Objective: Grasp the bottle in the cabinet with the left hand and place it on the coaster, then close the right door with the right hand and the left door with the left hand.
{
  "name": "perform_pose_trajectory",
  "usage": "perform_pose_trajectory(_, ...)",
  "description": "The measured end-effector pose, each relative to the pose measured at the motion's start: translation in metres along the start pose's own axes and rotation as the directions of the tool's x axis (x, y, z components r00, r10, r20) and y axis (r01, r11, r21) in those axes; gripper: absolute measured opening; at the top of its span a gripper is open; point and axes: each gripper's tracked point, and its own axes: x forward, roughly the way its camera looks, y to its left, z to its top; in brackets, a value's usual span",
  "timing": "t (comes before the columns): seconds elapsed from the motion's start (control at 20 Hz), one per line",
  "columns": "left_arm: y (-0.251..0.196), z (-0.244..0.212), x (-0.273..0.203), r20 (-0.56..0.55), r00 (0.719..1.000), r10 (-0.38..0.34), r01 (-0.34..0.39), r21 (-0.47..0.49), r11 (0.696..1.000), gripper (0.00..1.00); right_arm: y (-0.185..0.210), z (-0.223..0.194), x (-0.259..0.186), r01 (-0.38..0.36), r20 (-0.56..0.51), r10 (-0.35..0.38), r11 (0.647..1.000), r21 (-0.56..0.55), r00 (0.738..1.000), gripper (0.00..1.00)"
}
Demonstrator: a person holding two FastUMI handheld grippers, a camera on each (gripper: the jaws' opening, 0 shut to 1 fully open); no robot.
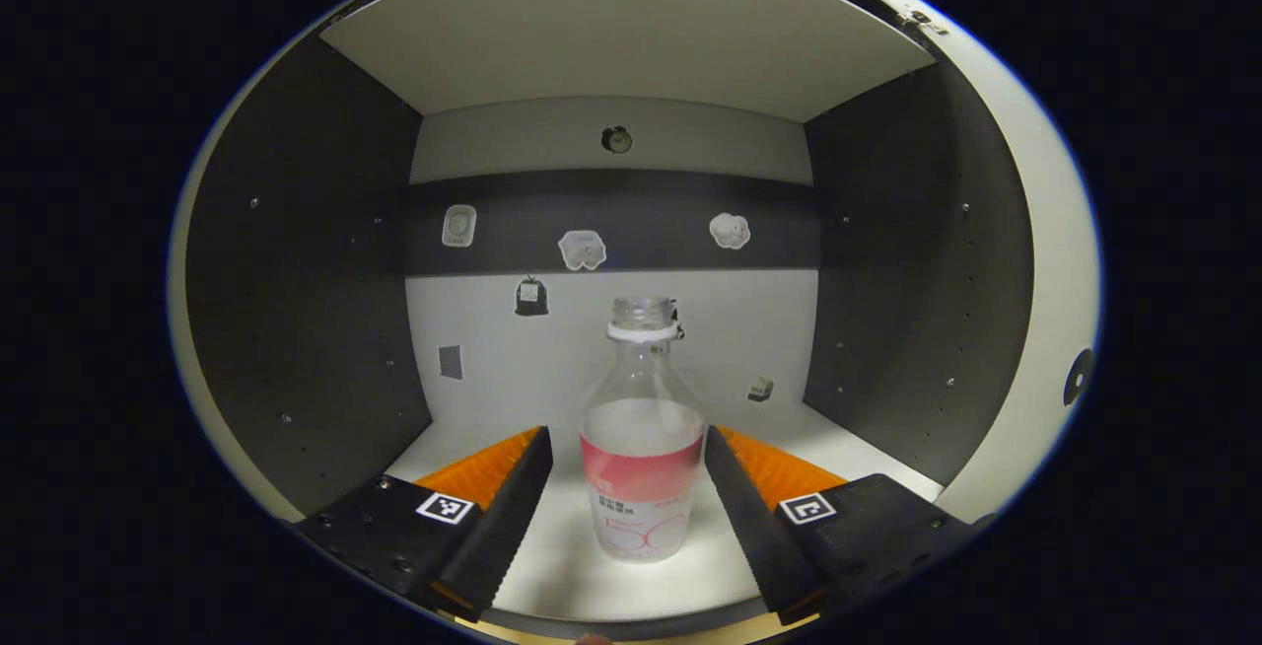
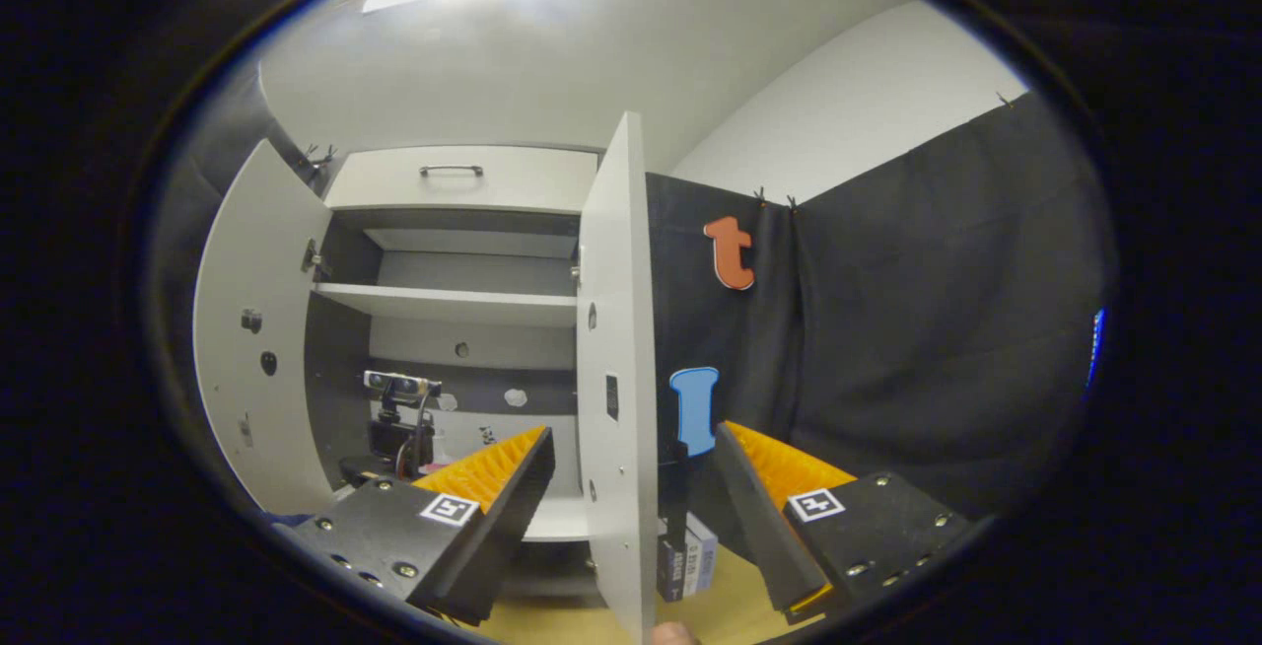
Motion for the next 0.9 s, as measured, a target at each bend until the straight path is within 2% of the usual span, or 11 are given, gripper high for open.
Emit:
perform_pose_trajectory(0.25, 0.001, 0.005, 0.022, -0.008, 1.000, 0.012, -0.012, 0.040, 0.999, 0.96, -0.007, -0.006, 0.004, 0.014, -0.013, -0.014, 1.000, 0.012, 1.000, 0.98)
perform_pose_trajectory(0.3, 0.001, 0.002, 0.024, -0.018, 1.000, 0.016, -0.015, 0.039, 0.999, 0.94, -0.008, -0.007, 0.004, 0.015, -0.013, -0.015, 1.000, 0.008, 1.000, 0.98)
perform_pose_trajectory(0.4, 0.000, 0.004, 0.026, -0.021, 1.000, 0.014, -0.013, 0.023, 1.000, 0.78, -0.011, -0.009, 0.002, 0.022, -0.014, -0.022, 1.000, -0.002, 1.000, 0.98)
perform_pose_trajectory(0.65, -0.010, 0.006, 0.014, -0.030, 0.999, -0.039, 0.038, -0.034, 0.999, 0.78, -0.016, -0.008, -0.001, 0.027, -0.009, -0.027, 1.000, 0.011, 1.000, 0.98)
perform_pose_trajectory(0.9, -0.019, 0.019, -0.023, -0.002, 0.994, -0.109, 0.109, -0.047, 0.993, 0.76, -0.017, -0.007, -0.002, -0.002, -0.003, 0.002, 0.999, 0.037, 1.000, 0.98)
